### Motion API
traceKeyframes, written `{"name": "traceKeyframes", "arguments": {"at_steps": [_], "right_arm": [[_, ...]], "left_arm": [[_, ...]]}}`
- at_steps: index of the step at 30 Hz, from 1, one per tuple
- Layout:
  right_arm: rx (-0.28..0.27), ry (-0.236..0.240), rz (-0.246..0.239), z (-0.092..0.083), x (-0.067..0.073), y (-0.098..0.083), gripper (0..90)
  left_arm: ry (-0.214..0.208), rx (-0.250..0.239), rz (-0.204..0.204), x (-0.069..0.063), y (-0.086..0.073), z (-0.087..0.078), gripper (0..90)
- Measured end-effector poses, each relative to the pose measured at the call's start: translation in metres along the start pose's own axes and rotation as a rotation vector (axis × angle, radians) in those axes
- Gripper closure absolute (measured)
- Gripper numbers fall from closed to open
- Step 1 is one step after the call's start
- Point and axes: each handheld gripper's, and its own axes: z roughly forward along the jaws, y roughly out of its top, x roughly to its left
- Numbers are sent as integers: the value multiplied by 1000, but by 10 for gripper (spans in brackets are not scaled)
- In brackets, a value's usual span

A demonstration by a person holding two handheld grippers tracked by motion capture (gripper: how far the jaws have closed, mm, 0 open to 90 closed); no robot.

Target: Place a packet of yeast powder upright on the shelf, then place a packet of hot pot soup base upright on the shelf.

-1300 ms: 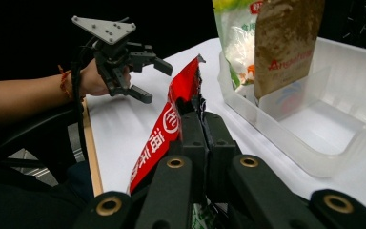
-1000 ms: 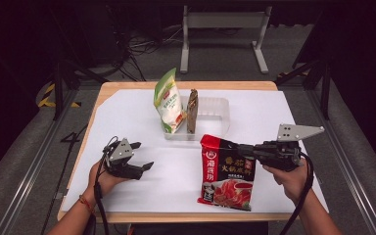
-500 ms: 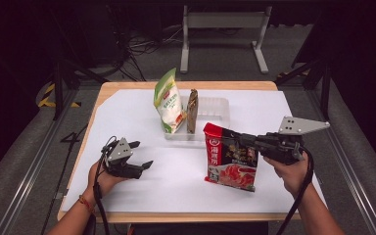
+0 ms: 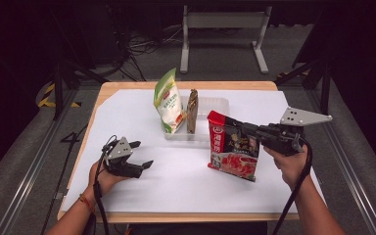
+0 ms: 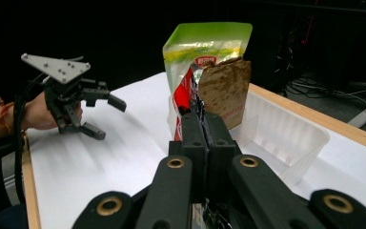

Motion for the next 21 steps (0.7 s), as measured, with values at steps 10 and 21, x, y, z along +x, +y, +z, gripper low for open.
{"name": "traceKeyframes", "arguments": {"at_steps": [10,21], "right_arm": [[-26,-36,-1,3,-3,9,892],[-58,-54,-15,3,0,22,892]], "left_arm": [[14,-2,0,0,-2,-6,172],[21,-5,5,0,-2,-7,172]]}}
